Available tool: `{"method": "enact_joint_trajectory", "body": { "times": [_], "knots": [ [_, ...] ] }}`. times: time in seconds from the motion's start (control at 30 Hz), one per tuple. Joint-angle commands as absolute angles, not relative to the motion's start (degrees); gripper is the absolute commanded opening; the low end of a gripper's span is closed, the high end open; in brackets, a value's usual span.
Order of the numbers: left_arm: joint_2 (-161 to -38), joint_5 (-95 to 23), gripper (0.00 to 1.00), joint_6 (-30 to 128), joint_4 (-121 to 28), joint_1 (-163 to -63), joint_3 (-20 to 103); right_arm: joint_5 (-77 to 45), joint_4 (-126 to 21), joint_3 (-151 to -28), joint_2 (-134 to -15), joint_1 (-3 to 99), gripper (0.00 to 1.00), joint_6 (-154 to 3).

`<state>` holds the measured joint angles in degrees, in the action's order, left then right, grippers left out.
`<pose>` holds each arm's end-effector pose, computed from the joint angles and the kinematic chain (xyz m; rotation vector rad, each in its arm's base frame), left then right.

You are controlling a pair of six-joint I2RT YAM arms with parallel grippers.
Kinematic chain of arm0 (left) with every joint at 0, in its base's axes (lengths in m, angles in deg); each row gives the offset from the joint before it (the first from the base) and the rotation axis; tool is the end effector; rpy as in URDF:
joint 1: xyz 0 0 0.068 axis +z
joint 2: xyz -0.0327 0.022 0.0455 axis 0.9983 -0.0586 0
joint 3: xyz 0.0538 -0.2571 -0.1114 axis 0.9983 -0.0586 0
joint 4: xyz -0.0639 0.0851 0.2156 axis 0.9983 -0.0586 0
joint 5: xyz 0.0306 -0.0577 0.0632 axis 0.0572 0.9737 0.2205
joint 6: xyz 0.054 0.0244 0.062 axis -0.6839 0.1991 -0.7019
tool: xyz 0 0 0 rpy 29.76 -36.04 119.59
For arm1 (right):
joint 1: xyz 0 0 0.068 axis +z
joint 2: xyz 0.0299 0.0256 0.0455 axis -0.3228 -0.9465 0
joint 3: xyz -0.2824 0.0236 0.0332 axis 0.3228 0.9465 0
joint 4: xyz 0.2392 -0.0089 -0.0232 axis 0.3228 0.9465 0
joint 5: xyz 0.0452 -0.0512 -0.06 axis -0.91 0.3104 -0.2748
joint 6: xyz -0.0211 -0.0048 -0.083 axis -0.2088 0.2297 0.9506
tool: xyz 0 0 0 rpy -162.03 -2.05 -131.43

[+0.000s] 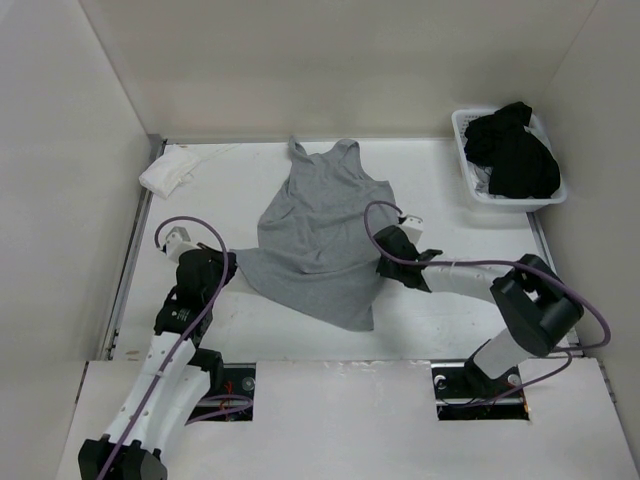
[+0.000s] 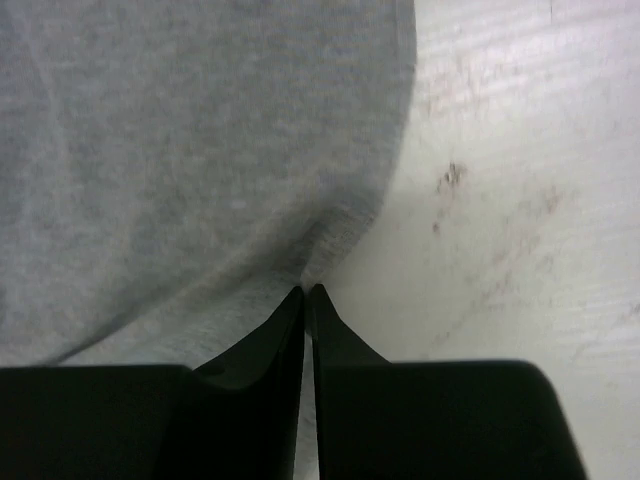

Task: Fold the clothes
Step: Flatten the tank top out

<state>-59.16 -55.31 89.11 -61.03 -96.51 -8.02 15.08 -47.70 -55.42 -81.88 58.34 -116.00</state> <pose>0.1585 -0.0125 0.2191 -0.8416 1.8578 -0.4815 0.2474 0.1646 0.1533 0.3259 2.3741 0.1863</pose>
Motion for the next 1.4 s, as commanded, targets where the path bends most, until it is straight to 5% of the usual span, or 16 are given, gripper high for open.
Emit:
{"method": "enact_joint_trajectory", "body": {
  "times": [0.0,0.1,0.23,0.4,0.53,1.17,1.37],
  "knots": [
    [-57.5,-54.3,0.00,89.3,-59.5,-97.1,-9.4,14.8,-51.8,-61.5,-84.6,54.8,0.18,-110.9],
    [-55.5,-54.7,0.00,89.3,-61.9,-97.1,-9.7,15.5,-51.0,-60.4,-81.4,54.5,0.45,-110.3],
    [-53.6,-55.1,0.00,88.9,-63.3,-96.9,-10.2,15.1,-49.3,-51.1,-70.1,58.7,0.54,-113.9],
    [-54.2,-55.1,0.00,88.7,-63.2,-97.6,-11.0,8.6,-45.8,-41.5,-60.3,70.4,0.42,-124.2],
    [-54.4,-55.1,0.00,88.7,-63.2,-98.5,-11.4,7.9,-45.1,-39.0,-59.4,77.5,0.44,-130.2],
    [-53.3,-55.1,0.00,88.8,-63.5,-99.3,-10.9,10.0,-40.3,-35.1,-57.9,81.2,0.36,-141.1],
    [-53.1,-55.1,0.00,89.1,-63.4,-99.4,-10.7,9.8,-41.8,-34.8,-58.0,81.2,0.19,-140.4]
  ]
}}
